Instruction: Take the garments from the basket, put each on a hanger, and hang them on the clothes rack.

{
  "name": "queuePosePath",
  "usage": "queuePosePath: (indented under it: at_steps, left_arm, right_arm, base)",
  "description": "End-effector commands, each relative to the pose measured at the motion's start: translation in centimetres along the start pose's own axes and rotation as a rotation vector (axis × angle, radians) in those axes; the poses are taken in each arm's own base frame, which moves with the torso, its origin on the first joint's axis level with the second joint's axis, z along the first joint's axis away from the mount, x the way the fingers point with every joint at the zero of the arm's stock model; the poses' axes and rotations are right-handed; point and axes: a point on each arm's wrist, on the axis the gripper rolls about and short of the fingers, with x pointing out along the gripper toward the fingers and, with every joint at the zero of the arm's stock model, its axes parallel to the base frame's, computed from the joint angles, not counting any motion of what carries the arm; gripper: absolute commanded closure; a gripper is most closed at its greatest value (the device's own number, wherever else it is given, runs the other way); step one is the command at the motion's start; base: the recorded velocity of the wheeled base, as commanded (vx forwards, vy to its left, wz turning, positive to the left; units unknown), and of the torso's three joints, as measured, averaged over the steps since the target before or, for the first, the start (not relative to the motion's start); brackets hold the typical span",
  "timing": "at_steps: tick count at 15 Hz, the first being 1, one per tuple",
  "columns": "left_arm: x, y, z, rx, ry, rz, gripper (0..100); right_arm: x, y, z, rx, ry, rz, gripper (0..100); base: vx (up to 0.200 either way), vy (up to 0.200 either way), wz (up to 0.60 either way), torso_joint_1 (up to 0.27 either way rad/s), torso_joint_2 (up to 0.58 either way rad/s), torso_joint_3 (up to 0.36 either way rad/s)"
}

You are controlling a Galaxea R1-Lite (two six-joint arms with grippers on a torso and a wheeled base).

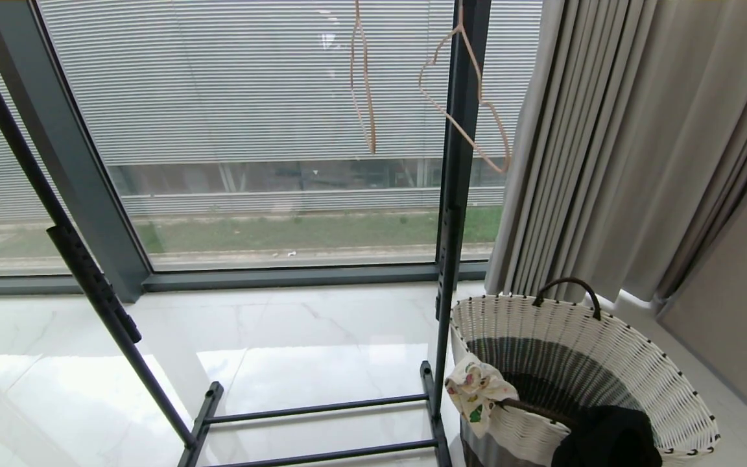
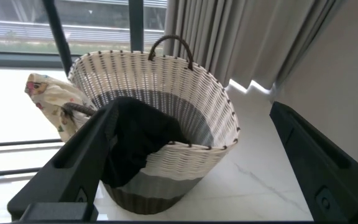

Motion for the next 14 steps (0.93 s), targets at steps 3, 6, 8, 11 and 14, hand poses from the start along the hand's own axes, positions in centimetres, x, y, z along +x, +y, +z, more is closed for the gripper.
queuePosePath:
  at_steps: [3, 6, 8, 11, 14]
  left_arm:
    - [0.0, 0.0, 0.0, -0.001, -0.001, 0.000, 0]
    - [0.0, 0.0, 0.0, 0.005, -0.001, 0.000, 0]
    - [0.0, 0.0, 0.0, 0.000, -0.001, 0.001, 0]
    - [0.0, 0.0, 0.0, 0.002, -0.001, 0.000, 0]
    - [0.0, 0.0, 0.0, 0.002, 0.001, 0.000, 0]
  right_arm:
    - [0.0, 0.0, 0.0, 0.008, 0.000, 0.002, 0]
    - [0.0, 0.0, 0.0, 0.008, 0.000, 0.002, 0]
    - [0.0, 0.0, 0.0, -0.006, -0.002, 0.001, 0]
    - [-1.0, 0.1, 2.9, -0.047, -0.103, 0.070, 0]
    - [-1.0, -0.1, 3.9, -0.235, 0.063, 0.137, 0]
  base:
    - [0.000, 0.000, 0.00, 0.000, 0.00, 0.000]
    - [0.000, 0.000, 0.00, 0.000, 0.00, 0.000]
    - [0.000, 0.000, 0.00, 0.000, 0.00, 0.000]
    - [0.000, 0.000, 0.00, 0.000, 0.00, 0.000]
    - [0.000, 0.000, 0.00, 0.000, 0.00, 0.000]
